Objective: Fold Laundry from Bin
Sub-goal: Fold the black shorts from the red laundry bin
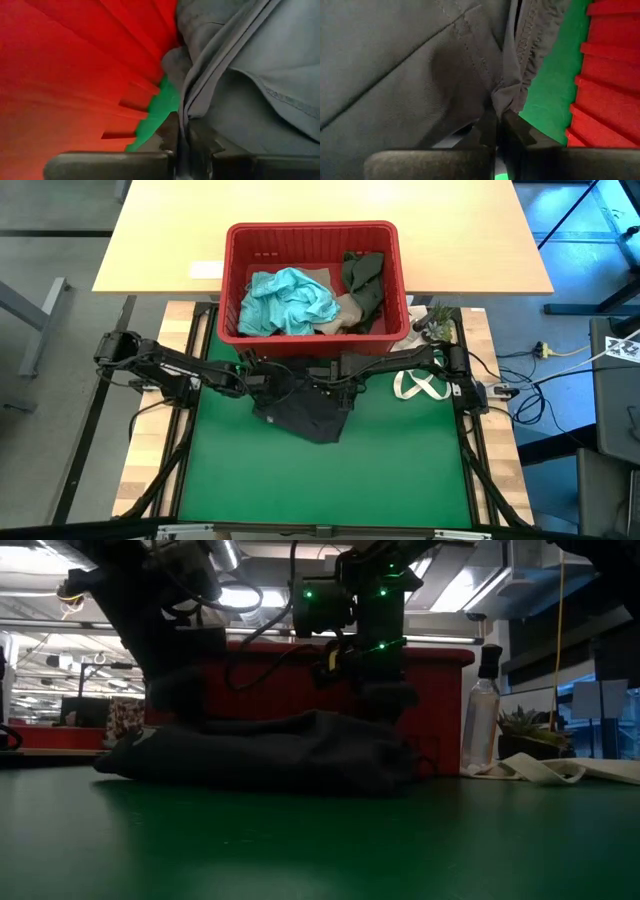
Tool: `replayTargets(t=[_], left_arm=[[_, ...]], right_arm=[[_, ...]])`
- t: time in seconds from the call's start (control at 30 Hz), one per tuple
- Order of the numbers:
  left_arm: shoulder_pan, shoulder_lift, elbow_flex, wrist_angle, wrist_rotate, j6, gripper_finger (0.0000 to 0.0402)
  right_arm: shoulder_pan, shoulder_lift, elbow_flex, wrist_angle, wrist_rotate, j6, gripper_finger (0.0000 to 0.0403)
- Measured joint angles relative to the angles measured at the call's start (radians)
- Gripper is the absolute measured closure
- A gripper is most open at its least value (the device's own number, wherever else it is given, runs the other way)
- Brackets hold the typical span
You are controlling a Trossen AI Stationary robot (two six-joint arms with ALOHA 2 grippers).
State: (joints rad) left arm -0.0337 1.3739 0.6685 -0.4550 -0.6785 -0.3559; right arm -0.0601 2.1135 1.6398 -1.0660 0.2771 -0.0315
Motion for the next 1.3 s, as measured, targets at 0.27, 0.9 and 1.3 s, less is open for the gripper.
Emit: replayTargets(t=[0.27,0.9,1.3], left_arm=[[0.016,0.0,0.0,-0.001,-0.005,-0.002,0.0296],[0.014,0.0,0.151,-0.133,-0.016,0.007,0.0248],[-0.004,0.0,0.217,-0.183,-0.015,0.002,0.0248]], right_arm=[[0.0,0.0,0.0,-0.004,0.003,0.009,0.0291],[0.002,-0.005,0.122,-0.215,0.144,0.058,0.0154],[0.028,-0.007,0.135,-0.247,0.227,0.084,0.0153]])
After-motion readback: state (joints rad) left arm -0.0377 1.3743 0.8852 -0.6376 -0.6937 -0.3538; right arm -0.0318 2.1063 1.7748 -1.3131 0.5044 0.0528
